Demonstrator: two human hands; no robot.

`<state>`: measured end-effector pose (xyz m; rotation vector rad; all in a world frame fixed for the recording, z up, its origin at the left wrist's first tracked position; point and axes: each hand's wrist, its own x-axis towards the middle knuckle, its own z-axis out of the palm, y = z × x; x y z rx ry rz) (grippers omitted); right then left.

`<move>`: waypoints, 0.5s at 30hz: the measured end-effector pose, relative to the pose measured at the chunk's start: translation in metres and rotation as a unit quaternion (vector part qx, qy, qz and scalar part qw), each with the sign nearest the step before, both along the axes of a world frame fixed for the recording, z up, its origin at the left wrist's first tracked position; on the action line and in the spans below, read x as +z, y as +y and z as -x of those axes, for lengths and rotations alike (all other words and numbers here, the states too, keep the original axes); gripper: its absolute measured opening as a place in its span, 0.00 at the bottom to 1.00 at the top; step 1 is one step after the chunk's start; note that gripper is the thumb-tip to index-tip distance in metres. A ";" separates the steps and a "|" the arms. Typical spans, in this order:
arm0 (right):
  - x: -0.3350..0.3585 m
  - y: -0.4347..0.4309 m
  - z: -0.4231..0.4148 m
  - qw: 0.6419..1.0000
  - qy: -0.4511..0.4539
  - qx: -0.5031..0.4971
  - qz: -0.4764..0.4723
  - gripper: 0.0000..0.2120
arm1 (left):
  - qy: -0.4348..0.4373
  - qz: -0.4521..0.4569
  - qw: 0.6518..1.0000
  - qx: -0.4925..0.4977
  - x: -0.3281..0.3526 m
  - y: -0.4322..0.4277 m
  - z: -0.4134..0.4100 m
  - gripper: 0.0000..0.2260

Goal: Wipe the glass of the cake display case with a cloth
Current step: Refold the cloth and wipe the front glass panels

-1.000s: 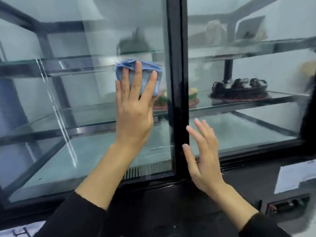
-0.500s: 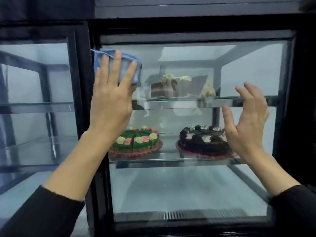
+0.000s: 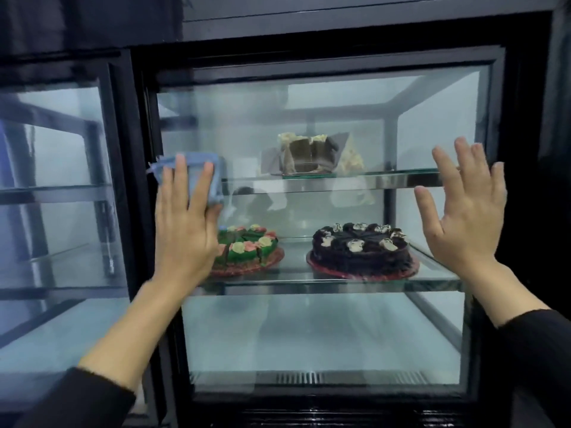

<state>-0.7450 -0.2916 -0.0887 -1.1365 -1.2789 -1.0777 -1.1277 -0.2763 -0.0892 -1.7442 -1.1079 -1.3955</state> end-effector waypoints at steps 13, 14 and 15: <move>0.001 0.000 0.000 0.998 -0.011 -0.044 0.037 0.28 | 0.075 0.009 0.997 0.002 -0.075 -0.008 -0.024 0.26; 0.000 -0.001 -0.001 0.998 -0.016 -0.044 0.047 0.28 | 0.125 0.017 0.992 0.020 -0.098 -0.009 -0.020 0.28; -0.001 -0.002 -0.003 0.997 -0.021 -0.043 0.056 0.29 | 0.172 0.020 0.984 0.032 -0.106 -0.008 -0.014 0.29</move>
